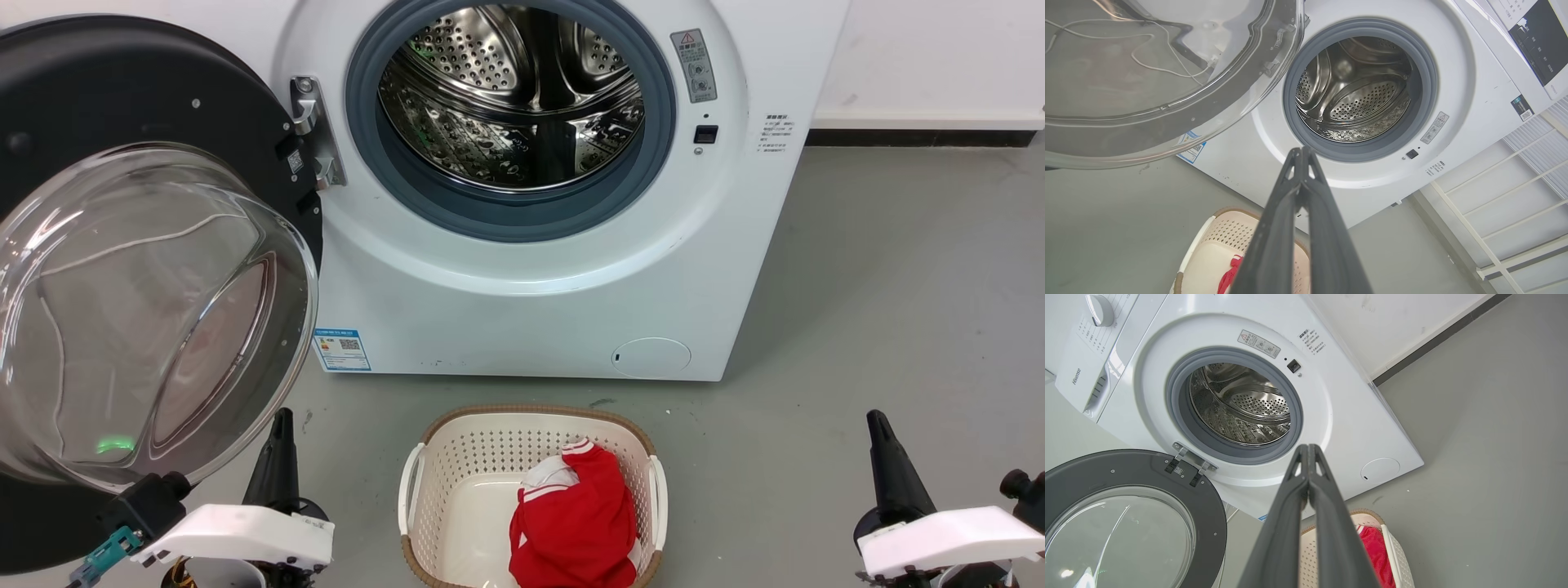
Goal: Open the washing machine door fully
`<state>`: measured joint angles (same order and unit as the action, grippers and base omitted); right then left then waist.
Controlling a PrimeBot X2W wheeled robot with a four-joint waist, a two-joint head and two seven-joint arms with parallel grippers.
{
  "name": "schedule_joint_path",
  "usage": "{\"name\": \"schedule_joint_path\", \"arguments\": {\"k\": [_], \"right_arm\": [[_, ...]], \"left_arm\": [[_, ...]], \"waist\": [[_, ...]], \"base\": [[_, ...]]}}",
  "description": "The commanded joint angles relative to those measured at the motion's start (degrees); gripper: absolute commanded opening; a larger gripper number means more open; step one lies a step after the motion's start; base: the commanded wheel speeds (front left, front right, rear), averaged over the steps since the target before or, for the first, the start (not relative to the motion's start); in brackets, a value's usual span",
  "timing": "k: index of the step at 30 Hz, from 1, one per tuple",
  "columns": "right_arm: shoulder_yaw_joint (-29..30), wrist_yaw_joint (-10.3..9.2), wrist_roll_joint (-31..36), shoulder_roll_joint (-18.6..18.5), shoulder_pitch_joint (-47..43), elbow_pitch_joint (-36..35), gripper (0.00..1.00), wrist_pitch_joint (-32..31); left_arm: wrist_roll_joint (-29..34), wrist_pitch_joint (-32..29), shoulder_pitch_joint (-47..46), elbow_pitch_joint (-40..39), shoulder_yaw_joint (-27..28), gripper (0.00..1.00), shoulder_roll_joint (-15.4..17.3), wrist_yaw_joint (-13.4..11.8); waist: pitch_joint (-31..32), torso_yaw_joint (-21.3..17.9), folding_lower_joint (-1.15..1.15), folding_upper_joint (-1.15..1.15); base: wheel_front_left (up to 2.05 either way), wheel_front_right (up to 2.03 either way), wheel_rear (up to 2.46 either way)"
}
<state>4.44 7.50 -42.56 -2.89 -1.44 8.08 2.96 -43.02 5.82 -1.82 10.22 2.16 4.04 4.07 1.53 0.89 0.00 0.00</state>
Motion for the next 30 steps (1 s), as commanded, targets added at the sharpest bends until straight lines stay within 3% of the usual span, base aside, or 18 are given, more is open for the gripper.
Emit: {"name": "schedule_joint_path", "arguments": {"k": [1,30], "right_arm": [[0.2,0.0,-1.8,-0.1,1.5,-0.3,0.0,-0.2],[1.0,0.0,-22.1,-0.1,4.4,2.3,0.0,-4.1]], "left_arm": [[-1.7,-0.3,-1.9,-0.5,0.3,0.0,0.0,0.4],[-21.8,-5.5,-3.1,1.3,2.1,0.0,-0.4,1.7]], "waist": [[0.0,0.0,0.0,0.0],[-0.6,-0.3,0.0,0.0]], "base": [[0.0,0.0,0.0],[0.0,0.0,0.0]]}}
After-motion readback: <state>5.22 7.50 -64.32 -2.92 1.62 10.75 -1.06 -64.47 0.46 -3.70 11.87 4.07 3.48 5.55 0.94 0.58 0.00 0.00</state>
